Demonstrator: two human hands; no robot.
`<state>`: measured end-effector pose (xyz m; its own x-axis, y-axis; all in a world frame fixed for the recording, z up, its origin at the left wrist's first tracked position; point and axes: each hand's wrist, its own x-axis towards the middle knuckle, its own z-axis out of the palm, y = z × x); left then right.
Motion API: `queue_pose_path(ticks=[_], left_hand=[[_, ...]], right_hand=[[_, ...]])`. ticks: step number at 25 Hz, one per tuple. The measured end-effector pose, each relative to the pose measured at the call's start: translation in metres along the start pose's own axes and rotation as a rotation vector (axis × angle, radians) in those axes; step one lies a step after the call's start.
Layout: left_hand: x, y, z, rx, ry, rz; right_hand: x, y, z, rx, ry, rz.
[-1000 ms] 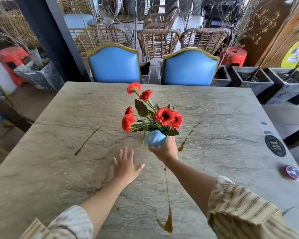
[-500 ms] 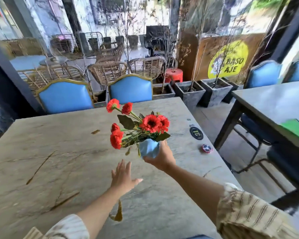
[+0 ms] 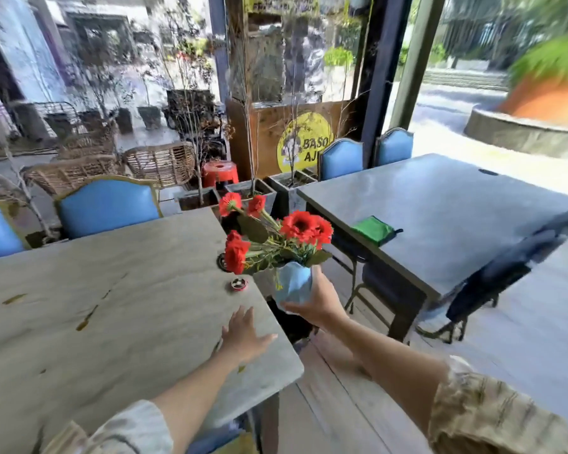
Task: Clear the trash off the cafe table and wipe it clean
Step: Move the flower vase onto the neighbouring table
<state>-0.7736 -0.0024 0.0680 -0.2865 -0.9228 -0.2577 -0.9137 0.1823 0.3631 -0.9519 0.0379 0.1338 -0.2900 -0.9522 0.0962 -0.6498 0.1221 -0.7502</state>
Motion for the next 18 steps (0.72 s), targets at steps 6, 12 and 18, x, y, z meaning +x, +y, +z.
queue_pose_path(ticks=[6, 12, 18], left_hand=[[0.011, 0.127, 0.029, 0.038, -0.016, 0.179], [0.061, 0.2, 0.03, -0.026, -0.058, 0.203], [0.155, 0.229, 0.035, -0.017, -0.08, 0.151]], right_hand=[[-0.007, 0.083, -0.11, -0.044, 0.109, 0.102], [0.031, 0.135, -0.163, -0.006, 0.147, 0.162], [0.12, 0.175, -0.172, -0.005, 0.177, 0.212]])
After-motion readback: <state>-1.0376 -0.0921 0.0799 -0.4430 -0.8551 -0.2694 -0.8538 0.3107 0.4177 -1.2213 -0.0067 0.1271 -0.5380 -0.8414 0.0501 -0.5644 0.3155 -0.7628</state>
